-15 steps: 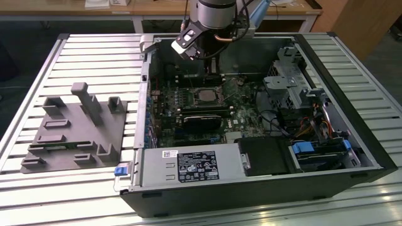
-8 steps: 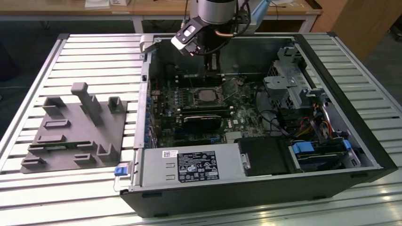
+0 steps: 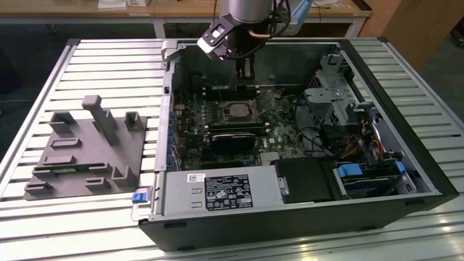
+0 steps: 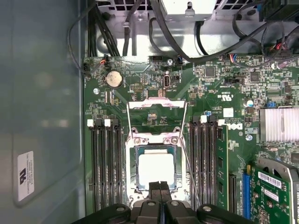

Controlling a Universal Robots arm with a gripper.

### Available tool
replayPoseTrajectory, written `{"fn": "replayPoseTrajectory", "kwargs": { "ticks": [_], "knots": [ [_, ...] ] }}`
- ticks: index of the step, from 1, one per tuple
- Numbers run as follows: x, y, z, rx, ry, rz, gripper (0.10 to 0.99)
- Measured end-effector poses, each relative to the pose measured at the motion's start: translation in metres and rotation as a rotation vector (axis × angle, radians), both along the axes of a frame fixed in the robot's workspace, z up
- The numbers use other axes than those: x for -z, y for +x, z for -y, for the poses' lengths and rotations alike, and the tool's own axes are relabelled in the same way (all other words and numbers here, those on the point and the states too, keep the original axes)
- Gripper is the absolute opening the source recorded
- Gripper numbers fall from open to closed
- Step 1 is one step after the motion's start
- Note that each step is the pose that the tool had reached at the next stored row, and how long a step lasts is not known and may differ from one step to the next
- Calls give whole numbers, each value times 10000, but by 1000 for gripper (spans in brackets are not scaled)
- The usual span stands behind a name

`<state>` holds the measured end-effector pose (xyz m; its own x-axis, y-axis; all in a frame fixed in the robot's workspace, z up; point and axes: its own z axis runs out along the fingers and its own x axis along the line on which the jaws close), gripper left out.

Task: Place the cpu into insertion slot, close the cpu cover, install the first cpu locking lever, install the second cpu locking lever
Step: 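Close the cpu cover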

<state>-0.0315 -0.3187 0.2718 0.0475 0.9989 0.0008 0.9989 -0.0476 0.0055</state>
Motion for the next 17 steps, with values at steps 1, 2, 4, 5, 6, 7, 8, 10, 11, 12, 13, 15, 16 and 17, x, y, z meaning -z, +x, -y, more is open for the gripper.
{"fn": "replayPoseTrajectory", "kwargs": {
  "ticks": [1, 2, 4, 5, 6, 7, 8, 10, 11, 12, 13, 15, 16, 17],
  "knots": [
    [-9, 0, 0, 0, 0, 0, 106],
    [-15, 0, 0, 0, 0, 0, 106],
    [-15, 0, 0, 0, 3, 2, 106],
    [-15, 0, 0, 0, 3, 2, 106],
    [-16, 0, 0, -1, 2, 1, 106],
    [-17, 3, 0, -2, 0, 0, 106],
    [-17, 10, 0, -2, -1, 0, 106],
    [-17, 27, 0, -1, -1, -1, 106],
    [-17, 37, 0, 0, 0, 0, 106],
    [-17, 48, 0, 0, -1, 0, 106],
    [-17, 58, 0, 0, -1, 0, 106],
    [-17, 79, 0, 0, 0, 0, 106],
    [-17, 91, 0, 0, 0, 0, 106],
    [-17, 102, 0, -1, 0, 0, 106]
  ]
}}
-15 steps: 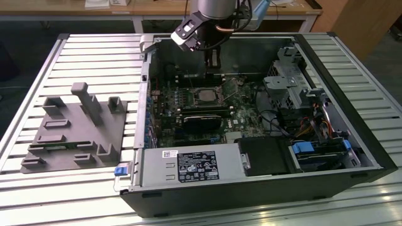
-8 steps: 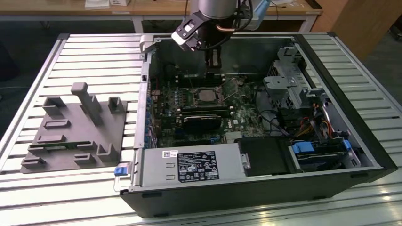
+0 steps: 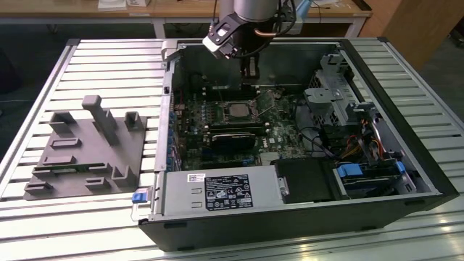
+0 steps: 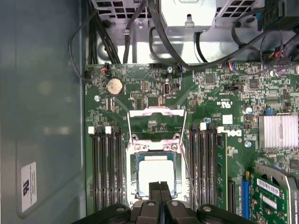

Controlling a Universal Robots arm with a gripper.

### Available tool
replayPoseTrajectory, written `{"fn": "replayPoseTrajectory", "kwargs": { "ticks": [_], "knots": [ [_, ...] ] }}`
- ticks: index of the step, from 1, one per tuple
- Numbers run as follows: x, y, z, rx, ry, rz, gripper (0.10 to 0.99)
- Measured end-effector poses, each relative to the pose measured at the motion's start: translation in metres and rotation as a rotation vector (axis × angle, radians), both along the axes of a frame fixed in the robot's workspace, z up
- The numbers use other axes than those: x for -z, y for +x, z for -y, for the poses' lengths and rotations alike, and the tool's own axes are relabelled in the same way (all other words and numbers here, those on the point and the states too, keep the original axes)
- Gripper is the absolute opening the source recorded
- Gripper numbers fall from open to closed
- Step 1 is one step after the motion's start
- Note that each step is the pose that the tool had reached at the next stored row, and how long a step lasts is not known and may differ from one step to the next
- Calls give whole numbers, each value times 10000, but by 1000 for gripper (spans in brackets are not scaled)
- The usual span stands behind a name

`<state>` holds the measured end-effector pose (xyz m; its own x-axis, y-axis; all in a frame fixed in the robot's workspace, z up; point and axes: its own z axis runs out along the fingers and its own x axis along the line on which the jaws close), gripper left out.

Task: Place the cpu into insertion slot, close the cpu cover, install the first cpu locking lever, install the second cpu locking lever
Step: 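Close the cpu cover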

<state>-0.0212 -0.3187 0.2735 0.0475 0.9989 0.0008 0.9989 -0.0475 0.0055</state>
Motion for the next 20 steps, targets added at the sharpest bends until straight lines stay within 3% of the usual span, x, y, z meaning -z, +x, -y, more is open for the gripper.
{"fn": "replayPoseTrajectory", "kwargs": {
  "ticks": [20],
  "knots": [
    [0, 290, 0, 1, -1, -1, 106]
  ]
}}
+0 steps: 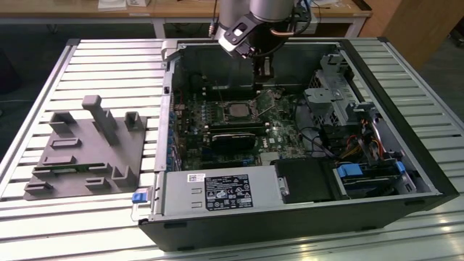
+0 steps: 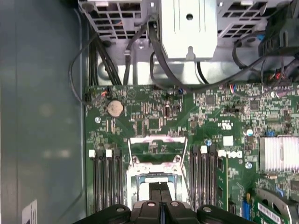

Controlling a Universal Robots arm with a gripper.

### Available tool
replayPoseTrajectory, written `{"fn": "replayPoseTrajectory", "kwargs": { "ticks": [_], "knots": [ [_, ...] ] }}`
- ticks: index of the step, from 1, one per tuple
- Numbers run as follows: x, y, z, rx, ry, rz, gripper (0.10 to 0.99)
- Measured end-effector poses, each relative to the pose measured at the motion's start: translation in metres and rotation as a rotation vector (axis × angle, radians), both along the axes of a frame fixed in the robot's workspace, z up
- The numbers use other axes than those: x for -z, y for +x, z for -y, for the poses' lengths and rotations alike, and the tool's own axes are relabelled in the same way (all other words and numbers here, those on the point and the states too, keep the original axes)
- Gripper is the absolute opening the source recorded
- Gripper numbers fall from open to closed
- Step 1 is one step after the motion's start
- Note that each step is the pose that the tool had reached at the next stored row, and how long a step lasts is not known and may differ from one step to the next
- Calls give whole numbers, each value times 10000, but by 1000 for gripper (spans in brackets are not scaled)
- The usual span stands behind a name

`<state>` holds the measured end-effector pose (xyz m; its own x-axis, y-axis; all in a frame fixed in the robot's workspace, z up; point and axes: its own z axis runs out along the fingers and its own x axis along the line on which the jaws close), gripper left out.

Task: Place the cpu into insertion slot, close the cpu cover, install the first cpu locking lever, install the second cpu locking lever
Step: 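Close the cpu cover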

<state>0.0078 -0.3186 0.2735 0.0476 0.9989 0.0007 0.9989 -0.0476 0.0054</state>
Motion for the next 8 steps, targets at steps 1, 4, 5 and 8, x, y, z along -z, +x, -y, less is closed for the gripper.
{"fn": "replayPoseTrajectory", "kwargs": {
  "ticks": [1, 4, 5, 8],
  "knots": [
    [0, 19, 0, -2, 1, 1, 106],
    [0, 72, 0, 0, 1, 1, 106],
    [0, 90, 0, 0, 2, 1, 106],
    [0, 144, 0, -2, 1, 1, 106]
  ]
}}
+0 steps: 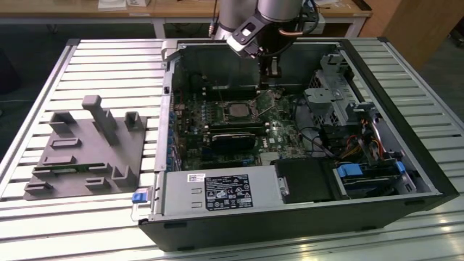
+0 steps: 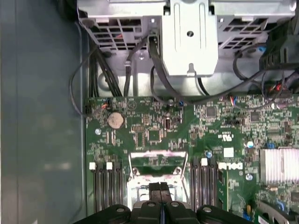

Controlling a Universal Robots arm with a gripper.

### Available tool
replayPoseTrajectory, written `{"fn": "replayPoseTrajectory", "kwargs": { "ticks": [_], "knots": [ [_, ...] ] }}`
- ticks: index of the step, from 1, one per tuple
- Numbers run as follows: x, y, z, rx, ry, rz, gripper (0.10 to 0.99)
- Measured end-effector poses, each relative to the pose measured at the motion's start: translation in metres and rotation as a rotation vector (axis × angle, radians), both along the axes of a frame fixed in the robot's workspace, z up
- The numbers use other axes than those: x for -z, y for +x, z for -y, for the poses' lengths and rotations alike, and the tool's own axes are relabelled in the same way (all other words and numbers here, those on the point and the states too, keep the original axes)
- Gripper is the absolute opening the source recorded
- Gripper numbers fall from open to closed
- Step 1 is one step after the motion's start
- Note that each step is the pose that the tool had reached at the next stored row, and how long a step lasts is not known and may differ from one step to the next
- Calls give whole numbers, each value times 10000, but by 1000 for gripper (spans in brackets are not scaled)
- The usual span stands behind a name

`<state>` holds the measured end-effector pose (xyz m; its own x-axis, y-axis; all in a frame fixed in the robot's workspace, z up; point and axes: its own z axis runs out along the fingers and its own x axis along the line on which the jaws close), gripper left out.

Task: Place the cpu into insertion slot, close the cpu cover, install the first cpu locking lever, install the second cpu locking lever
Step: 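Close the cpu cover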

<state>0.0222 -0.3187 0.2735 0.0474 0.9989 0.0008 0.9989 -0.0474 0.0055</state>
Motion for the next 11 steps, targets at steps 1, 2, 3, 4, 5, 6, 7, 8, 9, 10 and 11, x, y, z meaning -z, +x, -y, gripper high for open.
{"fn": "replayPoseTrajectory", "kwargs": {
  "ticks": [1, 2, 3, 4, 5, 6, 7, 8, 9, 10, 11],
  "knots": [
    [0, 19, 0, 1, 0, 0, 106],
    [0, 36, 0, 2, 0, 0, 106],
    [0, 55, 0, 1, -1, -1, 106],
    [0, 73, 0, 0, 0, 0, 106],
    [0, 90, 0, 0, 0, 0, 106],
    [0, 108, 0, 0, 0, 0, 106],
    [0, 125, 0, 2, 0, 0, 106],
    [0, 144, 0, 1, 0, 0, 106],
    [0, 164, 0, 0, -1, -1, 106],
    [0, 184, 0, 0, -1, -1, 106],
    [0, 205, 0, 1, -1, -1, 106]
  ]
}}
